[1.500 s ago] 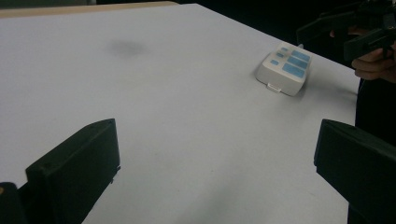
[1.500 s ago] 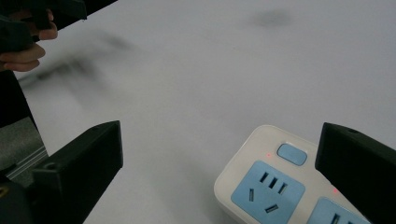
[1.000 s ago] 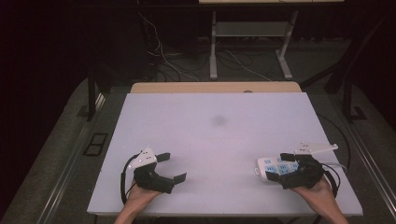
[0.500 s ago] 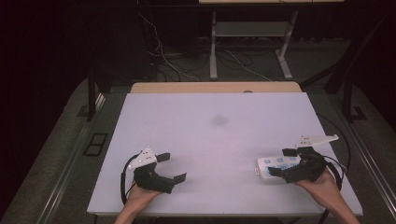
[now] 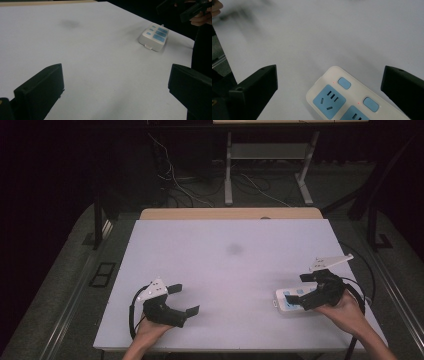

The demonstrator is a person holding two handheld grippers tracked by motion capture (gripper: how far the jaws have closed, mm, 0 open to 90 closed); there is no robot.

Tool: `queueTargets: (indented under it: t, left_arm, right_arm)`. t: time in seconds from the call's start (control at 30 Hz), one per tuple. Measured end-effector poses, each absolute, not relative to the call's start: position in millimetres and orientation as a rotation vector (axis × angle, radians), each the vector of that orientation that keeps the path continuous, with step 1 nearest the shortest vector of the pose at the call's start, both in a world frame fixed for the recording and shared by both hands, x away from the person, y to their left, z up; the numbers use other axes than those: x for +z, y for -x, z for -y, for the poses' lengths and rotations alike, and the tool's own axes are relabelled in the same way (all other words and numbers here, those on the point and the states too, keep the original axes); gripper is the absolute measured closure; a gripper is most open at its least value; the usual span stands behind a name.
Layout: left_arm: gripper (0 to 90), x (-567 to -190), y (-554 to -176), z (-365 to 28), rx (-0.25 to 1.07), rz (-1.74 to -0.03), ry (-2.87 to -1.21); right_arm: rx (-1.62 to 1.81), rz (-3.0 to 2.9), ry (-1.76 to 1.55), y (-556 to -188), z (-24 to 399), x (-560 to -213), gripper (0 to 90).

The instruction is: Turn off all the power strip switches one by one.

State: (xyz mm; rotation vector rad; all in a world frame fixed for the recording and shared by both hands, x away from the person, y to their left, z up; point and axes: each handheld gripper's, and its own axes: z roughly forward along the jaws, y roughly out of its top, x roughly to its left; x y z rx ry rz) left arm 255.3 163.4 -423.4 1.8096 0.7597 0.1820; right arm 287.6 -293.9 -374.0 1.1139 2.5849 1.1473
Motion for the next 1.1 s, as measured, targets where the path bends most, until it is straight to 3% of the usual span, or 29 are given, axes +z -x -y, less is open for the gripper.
queueTargets:
  t: [0.63, 0.77, 0.8, 0.87, 1.03, 1.1]
  left_arm:
    - [0.0, -423.7, -255.2, -163.7, 0.177, -0.763, -1.807]
    - [0.0, -423.8, -255.2, -163.8, 0.177, -0.764, -1.805]
    - [0.0, -423.8, -255.2, -163.9, 0.178, -0.765, -1.805]
    - [0.0, -423.7, -255.4, -164.2, 0.177, -0.768, -1.805]
    - [0.0, -423.4, -255.4, -164.9, 0.179, -0.773, -1.802]
    - [0.0, -423.6, -255.4, -164.9, 0.176, -0.772, -1.804]
  right_arm:
    - [0.978, -2.701, -1.027, -308.4, 280.1, -373.8, 0.8]
    - [0.893, -2.757, -0.956, -309.2, 277.5, -372.0, 20.8]
    - [0.893, -2.757, -0.956, -309.2, 277.5, -372.0, 20.8]
    - [0.884, -2.752, -0.958, -309.7, 278.0, -371.0, 32.7]
    - [0.892, -2.726, -0.984, -312.6, 282.2, -368.9, 49.2]
    - [0.897, -2.732, -0.993, -313.3, 282.9, -368.7, 51.5]
